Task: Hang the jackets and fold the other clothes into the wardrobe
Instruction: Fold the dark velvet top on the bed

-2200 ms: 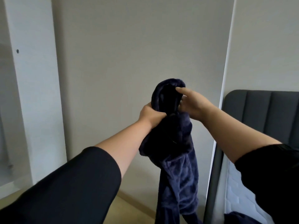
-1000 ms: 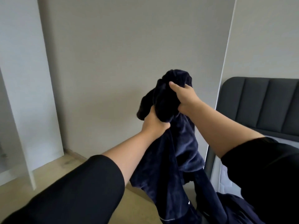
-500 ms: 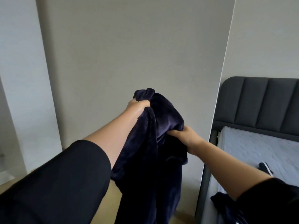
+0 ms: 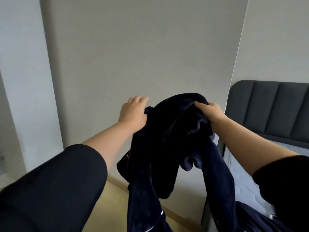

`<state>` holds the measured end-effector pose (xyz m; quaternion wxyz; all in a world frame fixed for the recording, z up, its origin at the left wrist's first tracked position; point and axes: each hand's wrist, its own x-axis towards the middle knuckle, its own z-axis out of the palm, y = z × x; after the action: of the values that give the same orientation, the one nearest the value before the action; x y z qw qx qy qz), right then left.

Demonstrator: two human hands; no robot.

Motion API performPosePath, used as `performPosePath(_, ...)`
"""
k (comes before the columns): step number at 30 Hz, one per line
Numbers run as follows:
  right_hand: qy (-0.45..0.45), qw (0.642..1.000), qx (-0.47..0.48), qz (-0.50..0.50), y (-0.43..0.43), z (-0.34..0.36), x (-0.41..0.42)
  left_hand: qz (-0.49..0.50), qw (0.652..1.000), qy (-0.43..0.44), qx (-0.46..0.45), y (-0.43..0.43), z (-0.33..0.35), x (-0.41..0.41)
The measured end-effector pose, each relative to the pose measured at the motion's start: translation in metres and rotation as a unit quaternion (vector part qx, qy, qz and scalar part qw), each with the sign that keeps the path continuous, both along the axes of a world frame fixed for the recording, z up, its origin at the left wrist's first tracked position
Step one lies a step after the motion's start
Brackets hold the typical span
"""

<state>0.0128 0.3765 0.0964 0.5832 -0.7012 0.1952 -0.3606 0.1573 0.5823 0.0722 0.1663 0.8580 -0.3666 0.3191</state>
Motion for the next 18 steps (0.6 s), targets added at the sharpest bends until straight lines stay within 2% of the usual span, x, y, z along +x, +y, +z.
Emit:
performPosePath(2, -0.01, 0.999, 0.043, -0.018, -0.004, 0.003, -0.001, -0.166, 0.985, 0.014, -0.031, -0.01, -0.002, -0.019)
performPosePath(4, -0.011, 0.996, 0.085, -0.032, -0.006, 0.004, -0.001, -0.261, 0.964, 0.025, -0.039, -0.02, -0.01, -0.04)
performPosePath(7, -0.007, 0.988, 0.154, -0.023, -0.009, 0.003, 0.001, -0.279, 0.956, 0.083, -0.029, -0.031, -0.023, -0.06)
performPosePath(10, 0.029, 0.985, 0.171, 0.022, -0.01, 0.0, 0.0, -0.261, 0.943, 0.161, -0.127, -0.041, -0.026, -0.068)
performPosePath(12, 0.061, 0.989, 0.135, 0.023, -0.012, -0.002, -0.003, -0.248, 0.925, 0.205, -0.201, -0.046, -0.014, -0.07)
performPosePath(14, 0.143, 0.989, 0.034, -0.002, -0.014, -0.001, -0.011, -0.236, 0.897, 0.29, -0.236, -0.045, 0.005, -0.067)
performPosePath(16, 0.254, 0.962, -0.096, -0.019, -0.019, 0.0, -0.018, -0.267, 0.851, 0.402, -0.207, -0.041, 0.024, -0.066)
performPosePath(18, 0.322, 0.928, -0.182, -0.032, -0.021, 0.001, -0.022, -0.288, 0.817, 0.468, -0.173, -0.04, 0.037, -0.07)
